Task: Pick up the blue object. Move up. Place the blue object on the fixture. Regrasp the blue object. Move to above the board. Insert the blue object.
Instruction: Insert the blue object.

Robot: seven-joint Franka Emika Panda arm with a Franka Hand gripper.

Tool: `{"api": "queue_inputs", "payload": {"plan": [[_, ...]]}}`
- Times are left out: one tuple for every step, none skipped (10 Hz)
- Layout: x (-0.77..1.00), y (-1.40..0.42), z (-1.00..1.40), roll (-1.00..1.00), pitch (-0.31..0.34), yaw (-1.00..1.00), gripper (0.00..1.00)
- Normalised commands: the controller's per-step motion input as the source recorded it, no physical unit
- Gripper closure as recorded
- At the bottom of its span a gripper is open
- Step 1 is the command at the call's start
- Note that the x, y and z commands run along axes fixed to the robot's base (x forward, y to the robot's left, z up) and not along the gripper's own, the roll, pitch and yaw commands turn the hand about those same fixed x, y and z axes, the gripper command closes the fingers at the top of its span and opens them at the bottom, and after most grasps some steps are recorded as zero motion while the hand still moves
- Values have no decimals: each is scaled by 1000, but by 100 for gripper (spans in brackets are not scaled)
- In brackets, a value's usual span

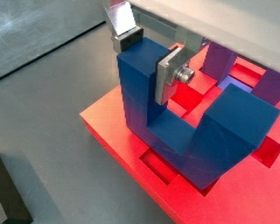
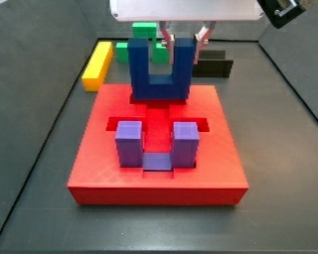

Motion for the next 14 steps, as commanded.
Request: {"api": "queue_inputs", "payload": {"plan": [[146,-26,-31,0,-27,0,100],[100,-26,-29,0,-17,0,100],[103,-23,-26,0,-3,0,100],[31,0,-46,23,0,-23,100],[0,0,-34,34,0,-100,100],[0,0,-20,14,0,-109,100],[0,0,-26,10,0,-117,100],[0,0,-20,0,0,-109,100],[0,0,-20,0,0,-71,100],[-3,-49,-91,0,0,-23,100],[-74,-106,-217,0,-33,0,100],[-120,-137,-274,0,-57,0,100],[-106,-126,-217,0,-61,0,100],[-34,-71,-134,0,-40,0,100]]}}
